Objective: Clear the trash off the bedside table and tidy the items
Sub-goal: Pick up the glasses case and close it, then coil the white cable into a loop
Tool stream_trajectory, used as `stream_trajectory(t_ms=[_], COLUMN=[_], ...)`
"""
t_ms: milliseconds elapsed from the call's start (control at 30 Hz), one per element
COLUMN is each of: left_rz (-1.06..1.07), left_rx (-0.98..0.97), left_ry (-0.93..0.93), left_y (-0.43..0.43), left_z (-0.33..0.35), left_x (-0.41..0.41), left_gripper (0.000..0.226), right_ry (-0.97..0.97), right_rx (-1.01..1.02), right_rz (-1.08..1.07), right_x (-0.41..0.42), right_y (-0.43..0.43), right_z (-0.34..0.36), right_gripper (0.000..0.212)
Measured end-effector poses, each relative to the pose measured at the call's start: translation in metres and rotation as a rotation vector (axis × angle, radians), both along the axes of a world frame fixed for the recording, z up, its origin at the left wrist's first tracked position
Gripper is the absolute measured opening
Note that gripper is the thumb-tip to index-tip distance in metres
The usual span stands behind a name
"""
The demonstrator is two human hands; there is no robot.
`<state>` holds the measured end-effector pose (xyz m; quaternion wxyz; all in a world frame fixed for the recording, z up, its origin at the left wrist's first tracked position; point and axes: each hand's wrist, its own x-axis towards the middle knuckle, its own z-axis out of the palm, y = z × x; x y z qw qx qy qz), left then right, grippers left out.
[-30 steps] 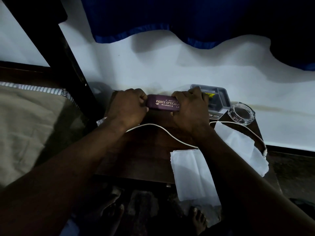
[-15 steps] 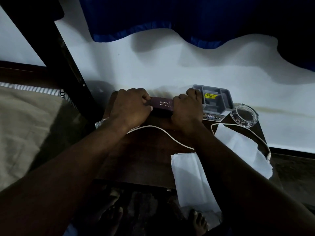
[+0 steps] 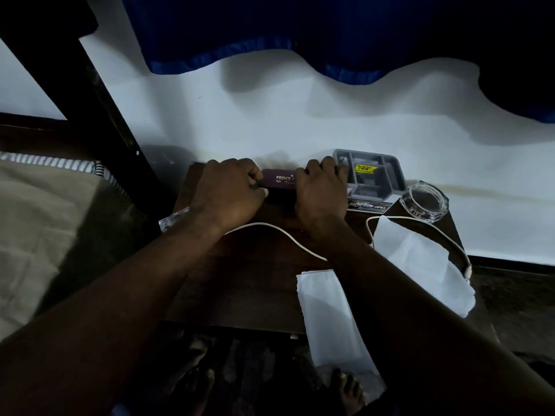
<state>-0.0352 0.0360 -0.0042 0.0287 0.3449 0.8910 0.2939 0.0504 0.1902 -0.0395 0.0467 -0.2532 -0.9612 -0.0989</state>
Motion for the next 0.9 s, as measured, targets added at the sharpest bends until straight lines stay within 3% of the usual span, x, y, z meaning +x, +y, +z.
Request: stream_trajectory(t_ms=[667, 900], left_rz=[-0.023, -0.161], left_rx=[-0.055, -0.114], left_ry=[0.016, 0.025], left_y=[0.004, 0.016], left_z=[0.007, 0.008], left_x=[0.017, 0.032], left_gripper=[0.018, 0.019], right_ry=[0.096, 0.183], right_rx=[-0.007, -0.044], right_rz=[0.038, 0.053], right_x=[0.011, 0.043], right_y=[-0.003, -0.003], right_z=[0.011, 0.042], right_gripper=[0.035, 0.031])
